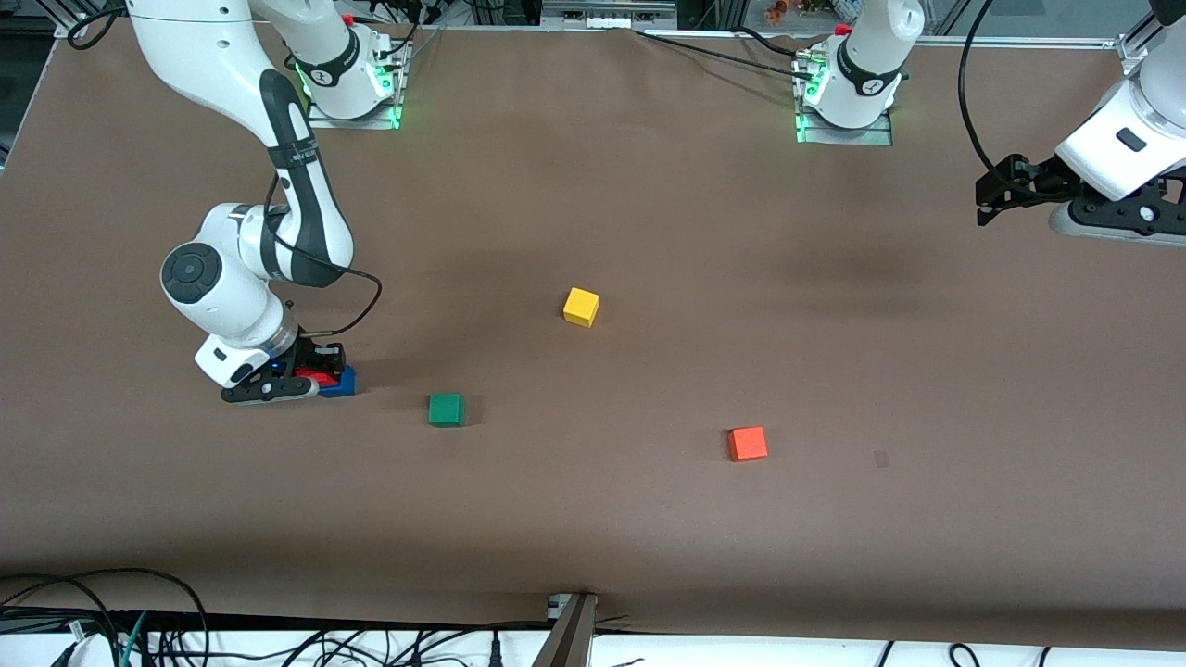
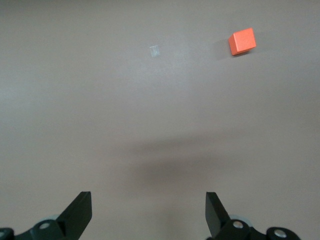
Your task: Pass red block to right arm, stack on blue
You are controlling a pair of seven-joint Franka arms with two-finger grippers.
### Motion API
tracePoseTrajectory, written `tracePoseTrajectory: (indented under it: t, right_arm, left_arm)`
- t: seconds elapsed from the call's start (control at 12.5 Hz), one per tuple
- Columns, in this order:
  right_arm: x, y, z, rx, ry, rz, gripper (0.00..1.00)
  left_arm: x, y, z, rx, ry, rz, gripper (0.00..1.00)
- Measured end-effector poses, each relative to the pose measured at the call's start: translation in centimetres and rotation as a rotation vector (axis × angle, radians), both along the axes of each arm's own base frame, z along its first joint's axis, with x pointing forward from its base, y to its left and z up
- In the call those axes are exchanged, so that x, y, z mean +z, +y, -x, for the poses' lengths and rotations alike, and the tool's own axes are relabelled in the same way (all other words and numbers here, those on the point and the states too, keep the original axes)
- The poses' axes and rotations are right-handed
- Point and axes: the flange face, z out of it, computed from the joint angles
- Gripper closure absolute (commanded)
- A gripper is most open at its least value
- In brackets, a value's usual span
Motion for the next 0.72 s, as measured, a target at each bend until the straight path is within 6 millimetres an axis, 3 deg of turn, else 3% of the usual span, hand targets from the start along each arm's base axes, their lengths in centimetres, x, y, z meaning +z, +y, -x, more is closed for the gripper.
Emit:
tracePoseTrajectory:
  t: [0.72]
  right_arm:
    - [-0.69,-0.08,0.20,-0.018,0.009,-0.001,1.00]
  left_arm:
    - [-0.24,-0.58,0.13,0.003,0.010,-0.001,0.00]
